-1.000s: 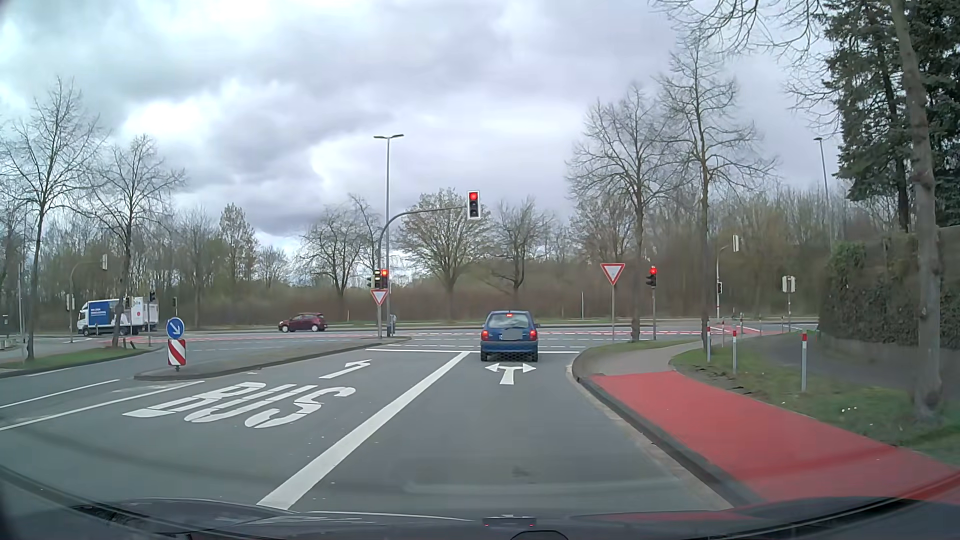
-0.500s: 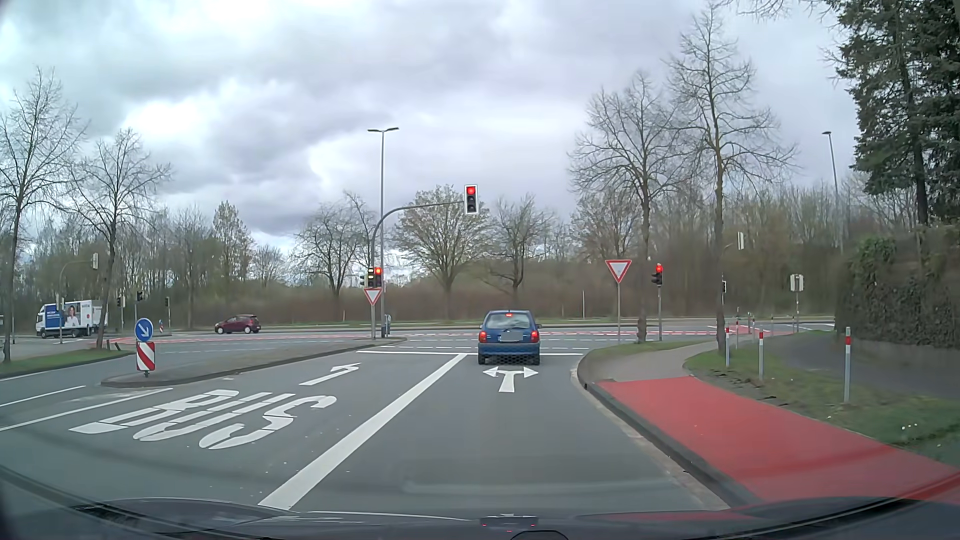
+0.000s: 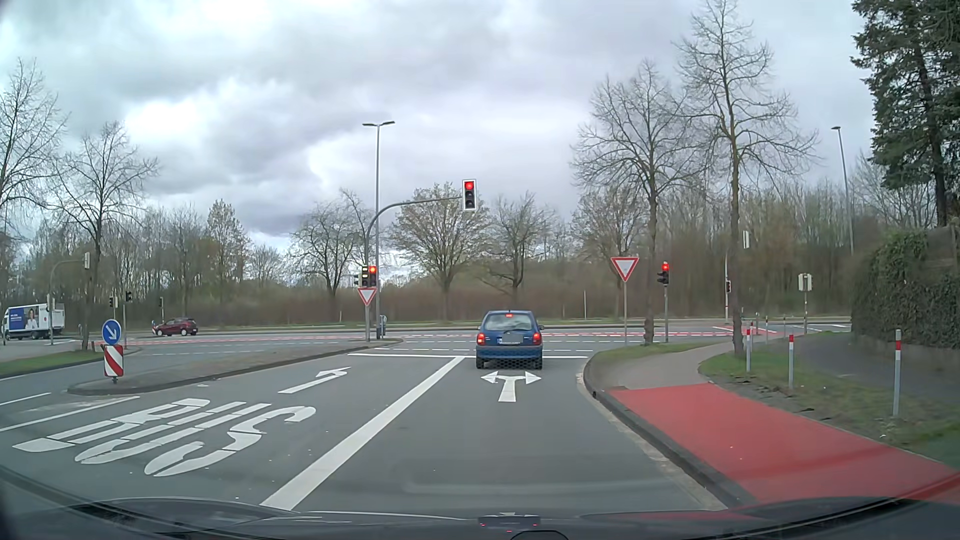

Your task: Follow the waypoints while adhering to traffic rules and regulations

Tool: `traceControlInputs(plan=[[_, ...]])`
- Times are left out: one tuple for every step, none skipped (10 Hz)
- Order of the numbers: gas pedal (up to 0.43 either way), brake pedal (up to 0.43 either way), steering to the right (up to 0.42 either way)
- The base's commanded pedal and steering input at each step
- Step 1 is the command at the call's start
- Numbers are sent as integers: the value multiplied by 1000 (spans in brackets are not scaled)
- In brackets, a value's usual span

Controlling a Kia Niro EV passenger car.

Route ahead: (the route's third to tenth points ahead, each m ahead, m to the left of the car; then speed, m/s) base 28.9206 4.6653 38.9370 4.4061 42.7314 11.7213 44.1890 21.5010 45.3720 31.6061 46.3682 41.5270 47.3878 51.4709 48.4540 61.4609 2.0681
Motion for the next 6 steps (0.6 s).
traceControlInputs(plan=[[0,0,5],[0,0,5],[0,0,5],[0,0,5],[0,0,5],[0,0,5]])
